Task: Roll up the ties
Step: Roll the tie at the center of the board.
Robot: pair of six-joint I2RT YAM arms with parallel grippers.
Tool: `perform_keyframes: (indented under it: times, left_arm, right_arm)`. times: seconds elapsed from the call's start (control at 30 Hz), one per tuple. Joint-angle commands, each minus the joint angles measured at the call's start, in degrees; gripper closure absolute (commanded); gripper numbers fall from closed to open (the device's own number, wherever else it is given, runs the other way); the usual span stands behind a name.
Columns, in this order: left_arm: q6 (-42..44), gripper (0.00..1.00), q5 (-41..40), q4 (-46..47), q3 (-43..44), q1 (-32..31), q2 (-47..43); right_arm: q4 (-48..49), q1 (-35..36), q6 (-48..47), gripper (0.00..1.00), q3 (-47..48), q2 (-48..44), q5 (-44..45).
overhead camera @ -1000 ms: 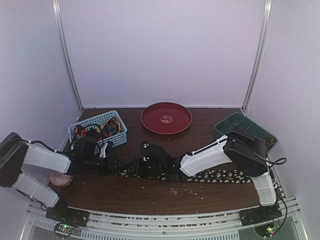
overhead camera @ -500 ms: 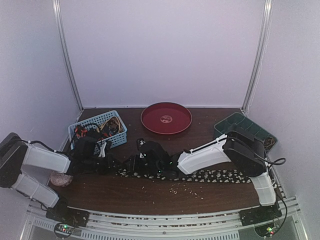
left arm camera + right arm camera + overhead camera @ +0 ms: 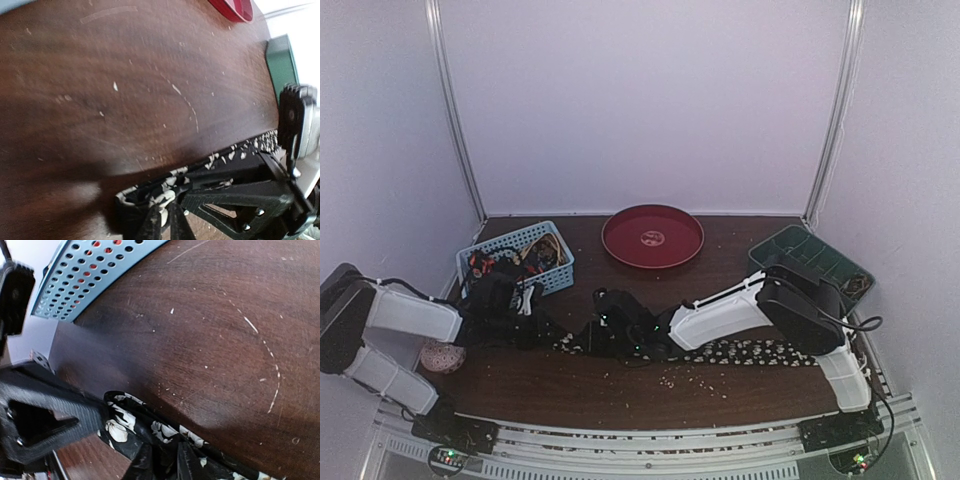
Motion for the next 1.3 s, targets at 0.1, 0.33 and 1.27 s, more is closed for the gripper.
perform_keyframes:
  times: [0.1, 0.33, 1.27]
  left_arm:
    - [4.66, 0.89, -10.46, -11.99, 3.18, -0.21, -5.29]
    - [5.41, 0.84, -8.52, -9.66, 1.93, -0.25, -4.61]
    - [6.58, 1.00, -10.47, -12.67, 3.20, -0.27, -3.07]
  right_arm:
    - [-1.07, 0.36, -3.10, 0.90, 0.04, 0.86, 0.91]
    - [0.00, 0.19, -2.12, 0.91, 0.84, 2.38, 0.00]
    - [-14.75, 0.29, -5.34, 0.84, 6.36, -1.02, 4.00]
